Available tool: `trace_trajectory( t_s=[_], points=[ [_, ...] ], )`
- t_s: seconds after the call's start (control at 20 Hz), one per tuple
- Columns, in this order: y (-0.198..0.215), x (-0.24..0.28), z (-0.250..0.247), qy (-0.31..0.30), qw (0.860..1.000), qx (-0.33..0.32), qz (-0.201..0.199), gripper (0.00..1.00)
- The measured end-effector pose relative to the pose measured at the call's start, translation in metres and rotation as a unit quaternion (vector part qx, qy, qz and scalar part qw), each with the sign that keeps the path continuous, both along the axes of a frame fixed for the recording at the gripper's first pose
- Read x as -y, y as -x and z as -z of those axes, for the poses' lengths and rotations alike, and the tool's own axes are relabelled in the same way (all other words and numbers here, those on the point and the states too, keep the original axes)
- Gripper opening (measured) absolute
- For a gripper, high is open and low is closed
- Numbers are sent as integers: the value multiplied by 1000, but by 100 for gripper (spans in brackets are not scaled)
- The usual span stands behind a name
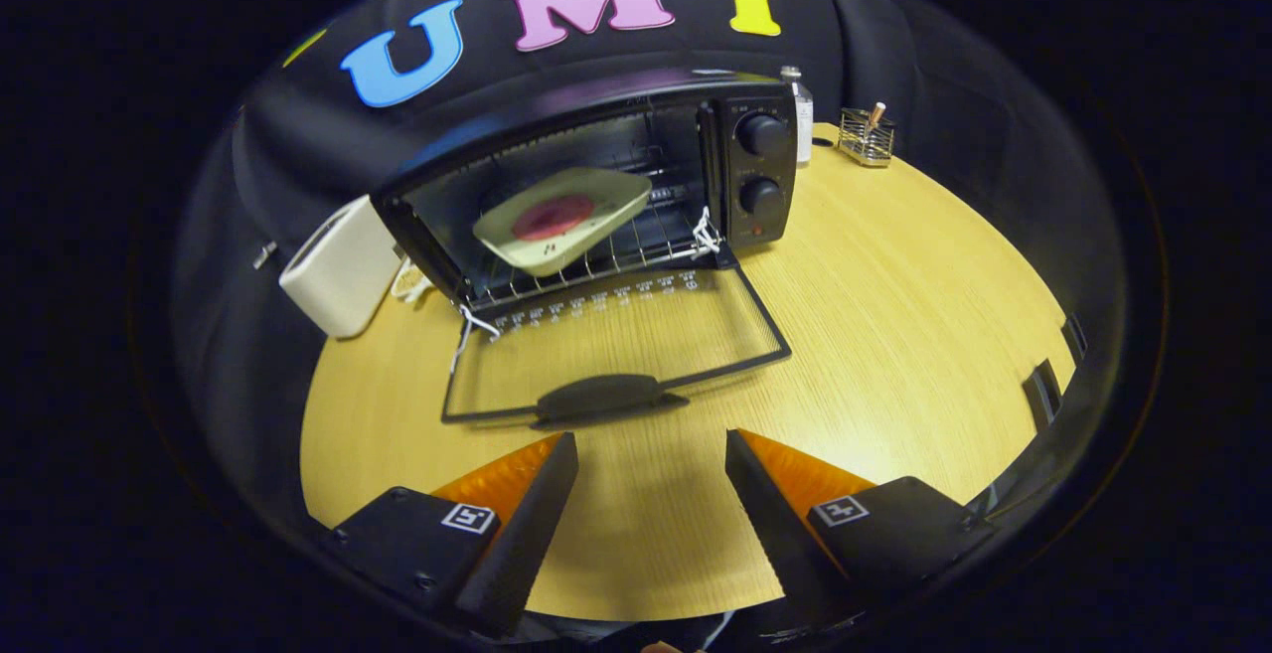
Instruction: Open the toaster oven, put the food inside, and close the toaster oven door.
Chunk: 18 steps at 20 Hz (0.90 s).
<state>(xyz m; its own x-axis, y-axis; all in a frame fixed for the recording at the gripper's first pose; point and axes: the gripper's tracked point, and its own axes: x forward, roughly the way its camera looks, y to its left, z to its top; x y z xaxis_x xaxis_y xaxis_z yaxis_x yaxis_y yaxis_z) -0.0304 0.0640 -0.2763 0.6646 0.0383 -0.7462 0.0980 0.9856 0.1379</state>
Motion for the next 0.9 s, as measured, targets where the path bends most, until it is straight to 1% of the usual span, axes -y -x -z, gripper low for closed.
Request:
trace_trajectory(
  t_s=[0.1,0.25,0.4,0.5,0.6,0.65,0.75,0.9],
  points=[
    [3,2,17,28,999,-12,-15,99],
    [-3,-3,27,54,998,-9,-34,99],
    [-11,-7,40,82,996,-17,-43,99],
    [-17,-10,45,88,995,-23,-38,99],
    [-27,-14,46,82,996,-17,-25,97],
    [-32,-17,46,76,997,-14,-20,98],
    [-34,-20,46,70,997,-16,-19,97],
    [-39,-17,40,105,993,6,-53,97]
  ],
)
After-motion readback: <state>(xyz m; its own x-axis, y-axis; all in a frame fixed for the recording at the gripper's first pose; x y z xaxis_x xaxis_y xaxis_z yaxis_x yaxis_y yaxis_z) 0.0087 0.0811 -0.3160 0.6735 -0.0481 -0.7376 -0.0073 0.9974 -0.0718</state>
